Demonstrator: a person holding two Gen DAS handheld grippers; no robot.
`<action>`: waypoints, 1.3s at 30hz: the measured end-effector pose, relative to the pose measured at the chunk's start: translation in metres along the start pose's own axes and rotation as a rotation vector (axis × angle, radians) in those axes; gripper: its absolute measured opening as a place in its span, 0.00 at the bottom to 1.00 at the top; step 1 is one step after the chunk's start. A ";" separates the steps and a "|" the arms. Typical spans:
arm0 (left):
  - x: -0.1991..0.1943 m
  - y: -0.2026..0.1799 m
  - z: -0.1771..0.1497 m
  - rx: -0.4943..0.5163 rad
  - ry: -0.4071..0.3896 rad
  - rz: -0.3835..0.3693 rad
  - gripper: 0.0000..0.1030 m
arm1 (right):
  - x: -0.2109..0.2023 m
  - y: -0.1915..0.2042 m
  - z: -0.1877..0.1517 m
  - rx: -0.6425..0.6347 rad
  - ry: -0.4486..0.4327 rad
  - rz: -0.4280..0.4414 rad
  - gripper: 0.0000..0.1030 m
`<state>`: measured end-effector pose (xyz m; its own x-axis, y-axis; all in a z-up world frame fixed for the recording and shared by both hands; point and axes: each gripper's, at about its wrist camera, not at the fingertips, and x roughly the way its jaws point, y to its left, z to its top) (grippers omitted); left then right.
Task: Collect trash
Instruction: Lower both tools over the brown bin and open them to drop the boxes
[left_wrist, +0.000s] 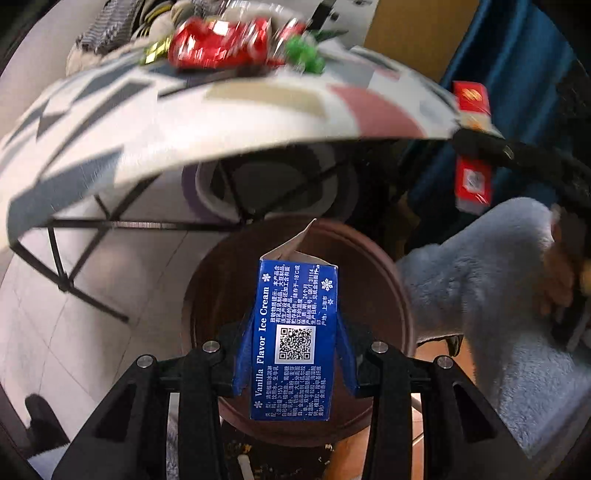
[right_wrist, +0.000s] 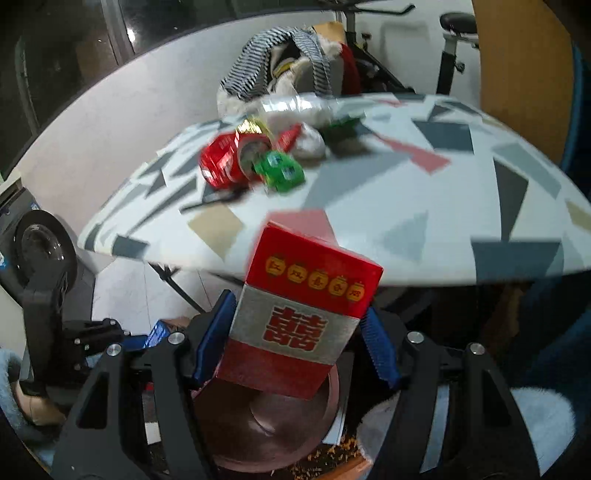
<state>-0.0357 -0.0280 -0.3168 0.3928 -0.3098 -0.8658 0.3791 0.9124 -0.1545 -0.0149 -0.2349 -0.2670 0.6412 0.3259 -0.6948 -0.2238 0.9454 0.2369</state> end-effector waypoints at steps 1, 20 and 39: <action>0.003 0.002 0.001 -0.011 0.006 -0.001 0.38 | 0.003 -0.001 -0.003 0.006 0.014 -0.003 0.65; -0.058 0.024 0.002 -0.154 -0.261 0.127 0.82 | 0.055 0.024 -0.027 -0.149 0.182 -0.006 0.65; -0.072 0.050 -0.001 -0.261 -0.318 0.191 0.84 | 0.114 0.052 -0.059 -0.262 0.376 0.001 0.80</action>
<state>-0.0462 0.0406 -0.2629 0.6888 -0.1592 -0.7073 0.0672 0.9854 -0.1564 0.0030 -0.1492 -0.3739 0.3409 0.2574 -0.9042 -0.4333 0.8965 0.0918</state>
